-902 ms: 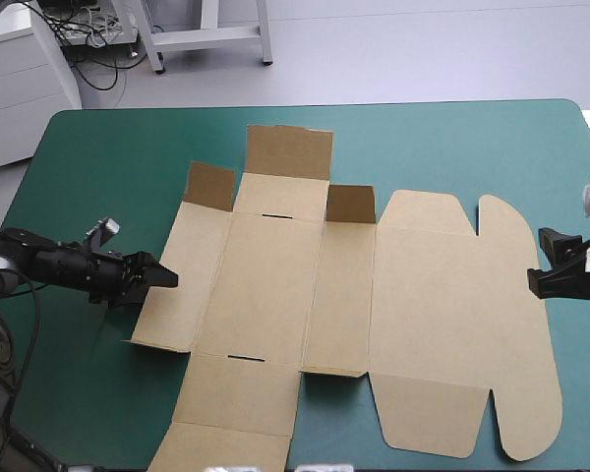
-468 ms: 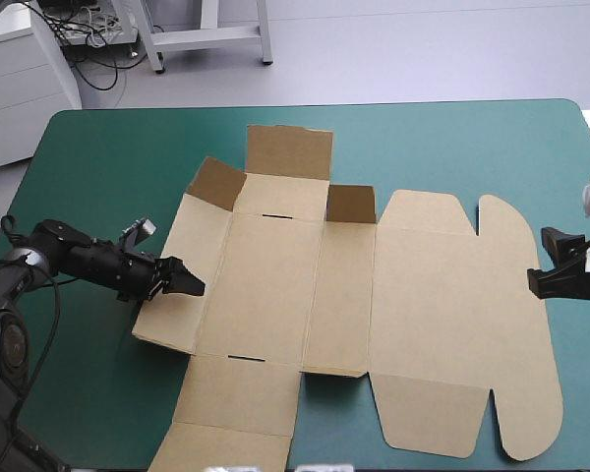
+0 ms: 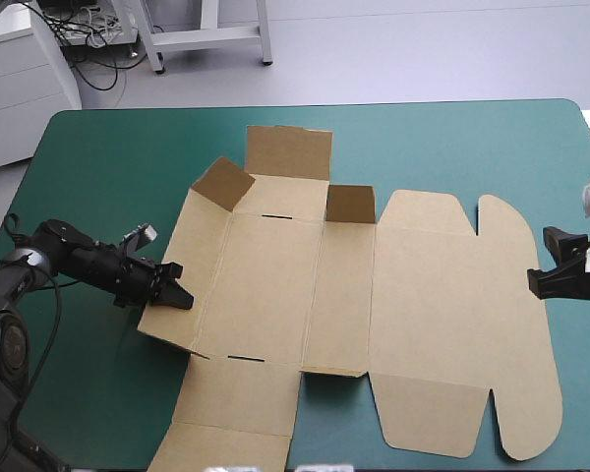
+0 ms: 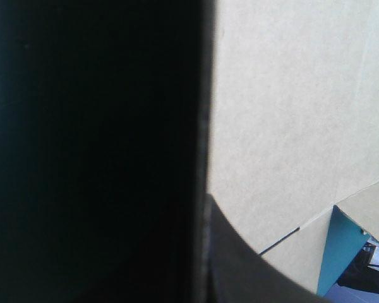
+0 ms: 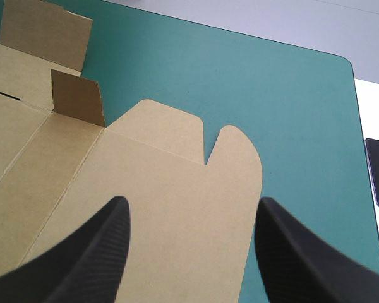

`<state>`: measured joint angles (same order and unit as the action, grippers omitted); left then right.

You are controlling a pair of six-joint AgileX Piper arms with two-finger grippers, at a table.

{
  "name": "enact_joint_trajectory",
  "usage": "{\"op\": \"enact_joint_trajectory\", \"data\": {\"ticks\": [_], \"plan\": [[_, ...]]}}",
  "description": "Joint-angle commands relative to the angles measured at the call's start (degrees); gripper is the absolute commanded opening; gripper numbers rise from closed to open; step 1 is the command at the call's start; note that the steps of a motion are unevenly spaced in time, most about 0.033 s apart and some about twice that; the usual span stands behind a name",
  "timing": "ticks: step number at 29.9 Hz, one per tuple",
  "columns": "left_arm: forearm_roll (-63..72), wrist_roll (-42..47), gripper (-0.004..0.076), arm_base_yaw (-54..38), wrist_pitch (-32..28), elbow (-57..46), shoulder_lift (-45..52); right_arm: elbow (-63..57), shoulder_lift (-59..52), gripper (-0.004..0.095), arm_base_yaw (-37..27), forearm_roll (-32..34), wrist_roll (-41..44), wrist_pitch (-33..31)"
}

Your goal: Fold the box

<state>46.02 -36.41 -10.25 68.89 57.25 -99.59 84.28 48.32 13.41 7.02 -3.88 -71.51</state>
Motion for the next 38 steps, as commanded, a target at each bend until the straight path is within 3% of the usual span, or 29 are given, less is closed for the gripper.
{"op": "enact_joint_trajectory", "data": {"ticks": [1,11,20,28,31,33,38], "plan": [[1.8,0.1,-0.0032,0.2,5.8,1.8,2.6,1.2,0.1,0.0531,-0.4,0.3,-0.4,0.4],[0.5,-3.3,-0.0032,0.2,5.9,12.6,2.6,1.2,0.1,0.0508,-0.4,0.3,-0.5,0.4],[-14.2,-4.6,-0.0032,5.8,5.9,23.4,0.3,1.2,0.2,0.045,-0.4,0.3,-1.0,1.3],[-24.4,-11.1,-0.0032,14.3,5.8,35.4,-4.1,1.2,0.2,0.0436,-0.4,0.3,-1.0,1.3],[-28.0,-18.8,-0.0032,16.5,5.2,40.8,-5.3,1.2,0.2,0.0436,-0.4,0.3,-1.0,1.5],[-28.7,-23.0,-0.0032,17.8,2.7,44.0,-5.5,1.2,0.2,0.0435,-0.4,0.2,-1.0,1.6],[-29.7,-29.2,-0.0032,21.5,-11.1,50.3,-5.5,1.2,0.3,0.0434,-0.4,-0.2,-0.9,2.4]]}}
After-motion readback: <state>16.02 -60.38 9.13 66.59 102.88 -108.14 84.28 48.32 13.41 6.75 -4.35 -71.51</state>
